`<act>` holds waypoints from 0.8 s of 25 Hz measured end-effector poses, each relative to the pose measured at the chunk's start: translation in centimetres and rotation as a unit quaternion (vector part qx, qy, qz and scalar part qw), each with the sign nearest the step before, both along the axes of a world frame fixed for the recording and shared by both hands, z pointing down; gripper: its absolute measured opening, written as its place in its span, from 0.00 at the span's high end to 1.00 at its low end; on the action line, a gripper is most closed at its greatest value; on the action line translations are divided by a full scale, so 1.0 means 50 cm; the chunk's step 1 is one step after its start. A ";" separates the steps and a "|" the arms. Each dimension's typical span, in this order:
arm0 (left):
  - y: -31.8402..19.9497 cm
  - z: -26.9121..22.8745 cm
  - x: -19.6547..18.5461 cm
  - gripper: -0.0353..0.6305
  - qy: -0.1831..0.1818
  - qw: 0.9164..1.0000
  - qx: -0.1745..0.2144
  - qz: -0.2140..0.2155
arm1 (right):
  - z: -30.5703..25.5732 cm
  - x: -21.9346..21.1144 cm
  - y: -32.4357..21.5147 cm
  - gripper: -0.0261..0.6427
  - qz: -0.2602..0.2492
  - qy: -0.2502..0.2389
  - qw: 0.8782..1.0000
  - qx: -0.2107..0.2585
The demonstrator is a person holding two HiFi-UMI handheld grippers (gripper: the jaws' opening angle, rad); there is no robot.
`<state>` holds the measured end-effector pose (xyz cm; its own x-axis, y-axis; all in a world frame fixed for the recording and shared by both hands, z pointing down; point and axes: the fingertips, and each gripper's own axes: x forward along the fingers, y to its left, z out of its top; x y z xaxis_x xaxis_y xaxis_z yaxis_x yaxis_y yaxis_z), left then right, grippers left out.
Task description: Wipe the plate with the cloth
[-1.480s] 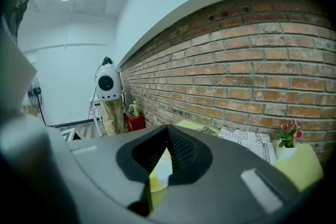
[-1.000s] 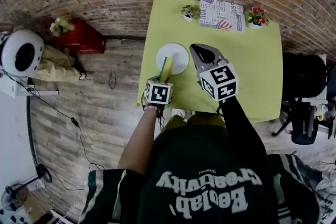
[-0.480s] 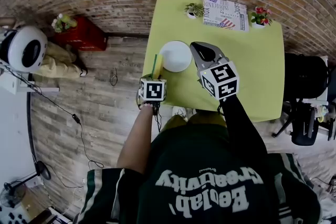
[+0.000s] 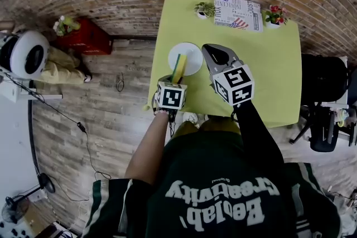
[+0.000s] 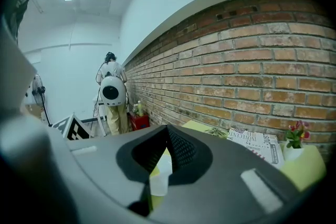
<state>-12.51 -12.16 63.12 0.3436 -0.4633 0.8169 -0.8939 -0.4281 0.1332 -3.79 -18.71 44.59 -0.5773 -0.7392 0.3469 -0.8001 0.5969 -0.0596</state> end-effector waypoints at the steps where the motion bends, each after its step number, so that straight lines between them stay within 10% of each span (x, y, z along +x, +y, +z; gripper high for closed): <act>1: 0.001 -0.003 0.021 0.74 0.006 1.000 0.004 0.013 | 0.000 0.002 0.000 0.94 0.001 0.000 1.000 0.000; 20: 0.055 0.048 0.086 0.74 -0.005 0.997 -0.043 0.063 | 0.006 0.022 0.004 0.94 0.010 -0.002 1.000 -0.003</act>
